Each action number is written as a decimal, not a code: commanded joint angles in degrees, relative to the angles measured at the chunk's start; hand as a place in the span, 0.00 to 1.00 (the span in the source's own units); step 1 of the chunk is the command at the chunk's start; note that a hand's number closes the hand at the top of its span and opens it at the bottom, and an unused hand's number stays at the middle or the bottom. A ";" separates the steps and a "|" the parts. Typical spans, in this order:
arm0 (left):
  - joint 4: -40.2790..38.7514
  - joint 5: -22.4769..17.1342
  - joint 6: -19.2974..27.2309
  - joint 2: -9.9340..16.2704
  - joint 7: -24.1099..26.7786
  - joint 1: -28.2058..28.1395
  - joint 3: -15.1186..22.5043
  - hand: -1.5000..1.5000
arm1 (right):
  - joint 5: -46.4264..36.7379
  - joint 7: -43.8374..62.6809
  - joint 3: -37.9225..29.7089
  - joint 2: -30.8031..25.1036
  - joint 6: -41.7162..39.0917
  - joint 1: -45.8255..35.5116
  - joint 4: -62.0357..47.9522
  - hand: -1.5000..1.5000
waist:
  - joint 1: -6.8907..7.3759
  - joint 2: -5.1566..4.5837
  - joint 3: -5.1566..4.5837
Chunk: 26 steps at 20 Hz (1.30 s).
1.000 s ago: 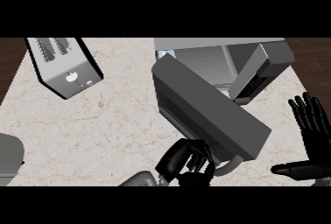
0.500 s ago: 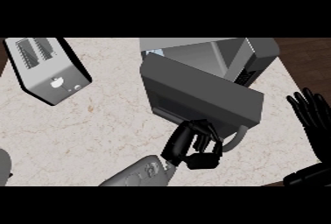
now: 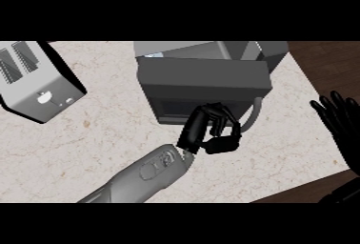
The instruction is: Pick up the milk, place it into the microwave and close the microwave
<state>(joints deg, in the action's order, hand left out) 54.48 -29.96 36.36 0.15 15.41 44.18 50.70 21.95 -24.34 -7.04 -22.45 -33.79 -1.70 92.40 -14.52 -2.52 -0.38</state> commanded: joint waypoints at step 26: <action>-9.64 -17.97 -0.54 -0.15 14.19 9.38 -10.24 1.00 | 12.74 8.29 -1.95 -5.66 -2.85 -4.87 5.28 0.00 | -4.96 -2.65 0.07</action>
<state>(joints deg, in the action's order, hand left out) 48.98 -46.72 36.60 -0.03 28.45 50.02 43.08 33.31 -16.58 -8.39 -27.33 -36.44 -5.71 97.40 -18.95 -4.47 -0.29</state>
